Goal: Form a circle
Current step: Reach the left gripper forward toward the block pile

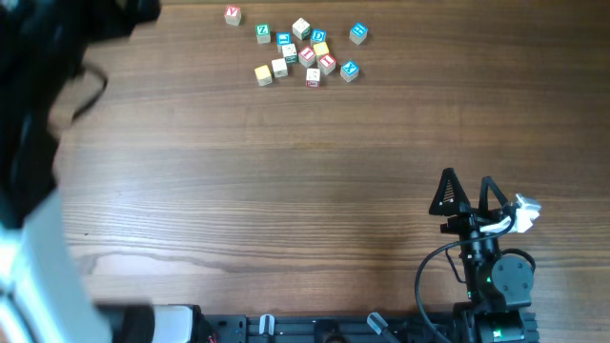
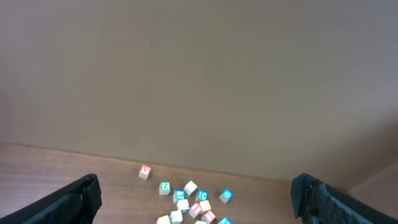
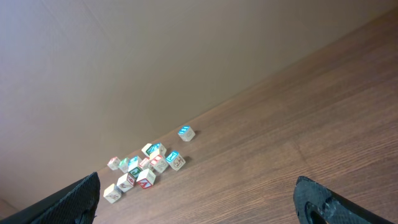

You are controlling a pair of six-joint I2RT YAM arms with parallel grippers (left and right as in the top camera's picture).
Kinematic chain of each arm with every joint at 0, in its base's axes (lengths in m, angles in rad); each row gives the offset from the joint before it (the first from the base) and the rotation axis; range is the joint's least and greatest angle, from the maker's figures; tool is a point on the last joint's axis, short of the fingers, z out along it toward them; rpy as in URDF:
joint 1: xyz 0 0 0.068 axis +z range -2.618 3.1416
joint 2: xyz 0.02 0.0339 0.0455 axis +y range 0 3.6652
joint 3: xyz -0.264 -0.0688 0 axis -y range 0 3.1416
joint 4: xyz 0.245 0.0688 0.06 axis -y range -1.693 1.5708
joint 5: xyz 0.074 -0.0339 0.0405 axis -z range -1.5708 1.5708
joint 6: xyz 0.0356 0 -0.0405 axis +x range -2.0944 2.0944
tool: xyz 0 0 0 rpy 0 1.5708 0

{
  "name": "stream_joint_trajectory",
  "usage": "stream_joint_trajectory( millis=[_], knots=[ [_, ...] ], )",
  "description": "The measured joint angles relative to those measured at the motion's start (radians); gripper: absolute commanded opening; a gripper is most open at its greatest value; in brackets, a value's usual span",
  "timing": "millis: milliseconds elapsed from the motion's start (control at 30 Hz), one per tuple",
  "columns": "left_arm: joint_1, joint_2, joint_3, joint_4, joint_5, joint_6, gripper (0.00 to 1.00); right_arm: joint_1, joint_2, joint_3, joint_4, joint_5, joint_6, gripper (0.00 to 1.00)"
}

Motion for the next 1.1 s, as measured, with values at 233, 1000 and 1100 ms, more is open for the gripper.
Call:
stream_joint_trajectory(
  millis=[233, 1000, 1100],
  knots=[
    [0.0, 0.404, 0.057, -0.107, 0.007, 0.011, 1.0, 0.0, 0.0, 0.0, 0.0, 0.0, 0.0, 1.0],
    [-0.033, 0.678, 0.048, -0.055, 0.01, 0.018, 0.04, 0.0, 0.0, 0.0, 0.0, 0.0, 0.0, 1.0],
    [-0.034, 0.681, 0.035, -0.049, 0.01, 0.018, 0.04, 0.0, 0.0, 0.0, 0.0, 0.0, 0.0, 1.0]
  ],
)
